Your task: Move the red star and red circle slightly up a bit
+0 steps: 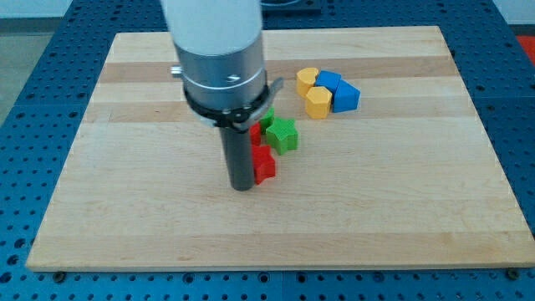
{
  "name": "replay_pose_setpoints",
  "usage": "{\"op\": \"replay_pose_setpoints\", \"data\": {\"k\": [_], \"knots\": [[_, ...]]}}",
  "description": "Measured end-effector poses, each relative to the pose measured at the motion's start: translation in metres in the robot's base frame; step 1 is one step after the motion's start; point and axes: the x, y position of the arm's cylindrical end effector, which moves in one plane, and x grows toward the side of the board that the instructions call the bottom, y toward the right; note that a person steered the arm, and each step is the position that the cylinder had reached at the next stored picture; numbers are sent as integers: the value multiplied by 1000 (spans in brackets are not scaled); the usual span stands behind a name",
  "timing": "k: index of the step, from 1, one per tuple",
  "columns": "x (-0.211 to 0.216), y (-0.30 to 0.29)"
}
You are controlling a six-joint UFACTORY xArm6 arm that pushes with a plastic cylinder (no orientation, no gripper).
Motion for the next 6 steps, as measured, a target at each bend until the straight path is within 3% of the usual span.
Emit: {"op": "replay_pose_setpoints", "data": {"k": [3,5,6], "knots": [[-20,48],[-53,10],[-47,20]]}}
